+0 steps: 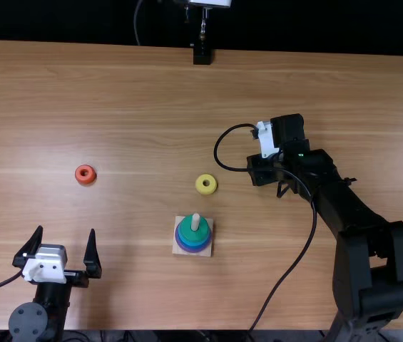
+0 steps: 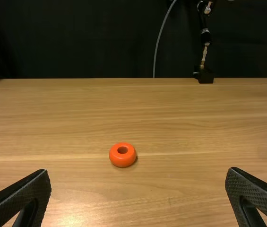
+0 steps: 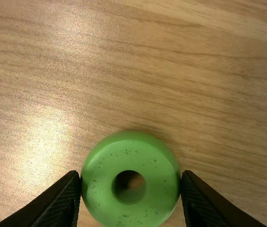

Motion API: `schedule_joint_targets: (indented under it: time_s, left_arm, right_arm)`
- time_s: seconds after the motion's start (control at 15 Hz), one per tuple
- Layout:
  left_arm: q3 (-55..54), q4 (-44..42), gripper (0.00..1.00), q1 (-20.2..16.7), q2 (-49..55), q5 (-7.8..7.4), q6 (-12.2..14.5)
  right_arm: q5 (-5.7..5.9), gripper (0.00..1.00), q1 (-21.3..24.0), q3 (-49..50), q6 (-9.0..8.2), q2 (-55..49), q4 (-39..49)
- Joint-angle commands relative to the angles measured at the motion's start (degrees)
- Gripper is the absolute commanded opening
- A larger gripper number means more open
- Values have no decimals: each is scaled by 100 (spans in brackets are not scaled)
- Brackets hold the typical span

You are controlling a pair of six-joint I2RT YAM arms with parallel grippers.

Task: Build the Hanoi tower: stack the rings onto the peg from bottom to top in this color order: purple, dark blue, light blue, dark green, light green, yellow, orange.

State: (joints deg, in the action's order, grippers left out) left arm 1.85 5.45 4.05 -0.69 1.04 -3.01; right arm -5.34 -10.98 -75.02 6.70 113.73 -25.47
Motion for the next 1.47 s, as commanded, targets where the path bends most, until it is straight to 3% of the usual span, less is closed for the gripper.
schedule_joint_targets:
  time_s: [0.0, 0.53, 1.4]
  left_arm:
    - [-185, 24, 100, -54, 69, -41, 69]
    - [-185, 24, 100, -54, 69, -41, 69]
    - [-185, 24, 100, -54, 69, -41, 69]
  right_arm:
    - [7, 0, 35, -162, 47, 167, -117]
    - [7, 0, 0, -698, 37, 96, -1224]
    - [-14, 0, -106, -1085, -27, -1951, -2563]
